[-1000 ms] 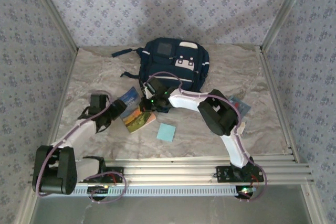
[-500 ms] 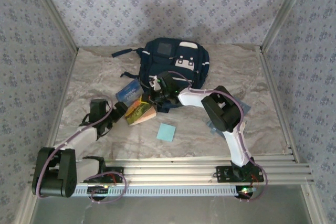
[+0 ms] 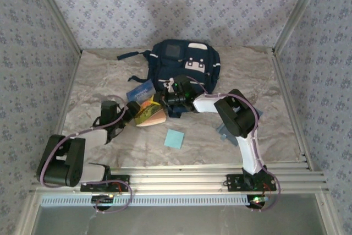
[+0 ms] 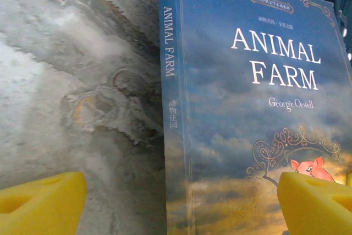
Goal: Pack books, pencil case, and school supplies into a backpack
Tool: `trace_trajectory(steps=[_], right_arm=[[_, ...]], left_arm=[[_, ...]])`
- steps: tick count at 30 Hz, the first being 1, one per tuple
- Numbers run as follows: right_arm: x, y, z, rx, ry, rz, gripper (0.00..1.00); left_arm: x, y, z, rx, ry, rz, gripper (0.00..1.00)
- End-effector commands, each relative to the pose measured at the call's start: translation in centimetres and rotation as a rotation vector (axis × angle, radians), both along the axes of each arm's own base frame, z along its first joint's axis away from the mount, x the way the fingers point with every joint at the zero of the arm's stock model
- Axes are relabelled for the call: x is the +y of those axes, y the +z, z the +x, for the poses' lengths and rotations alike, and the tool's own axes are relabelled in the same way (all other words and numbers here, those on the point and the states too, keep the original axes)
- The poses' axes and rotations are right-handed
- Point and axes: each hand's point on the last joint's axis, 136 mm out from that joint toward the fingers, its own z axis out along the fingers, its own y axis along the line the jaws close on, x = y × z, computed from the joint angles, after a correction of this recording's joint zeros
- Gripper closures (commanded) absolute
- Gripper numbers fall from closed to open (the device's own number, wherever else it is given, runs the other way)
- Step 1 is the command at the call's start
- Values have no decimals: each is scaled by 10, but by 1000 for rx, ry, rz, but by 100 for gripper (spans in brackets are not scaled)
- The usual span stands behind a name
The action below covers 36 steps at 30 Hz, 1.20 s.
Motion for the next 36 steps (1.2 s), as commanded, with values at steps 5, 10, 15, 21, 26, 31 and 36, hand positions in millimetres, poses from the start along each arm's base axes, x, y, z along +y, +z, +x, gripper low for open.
trace_trajectory(steps=[5, 10, 15, 21, 26, 31, 36], right_arm=[[-10, 29, 10, -46, -35, 73, 100], [-12, 27, 11, -44, -44, 75, 100], [-12, 29, 12, -48, -44, 81, 100], [-13, 20, 12, -35, -47, 65, 100], [-10, 9, 9, -19, -41, 50, 100], [-8, 7, 7, -18, -35, 38, 100], [-8, 6, 5, -20, -31, 20, 79]], left_arm=[[-28, 42, 33, -165, -48, -89, 17], [-42, 41, 41, -170, -70, -149, 23], [-44, 42, 40, -170, -71, -159, 27], [-41, 54, 37, -184, -74, -126, 51], [-35, 55, 31, -168, -65, -82, 67], [-32, 51, 29, -142, -57, -65, 94], [-27, 56, 28, -141, -34, -48, 100]])
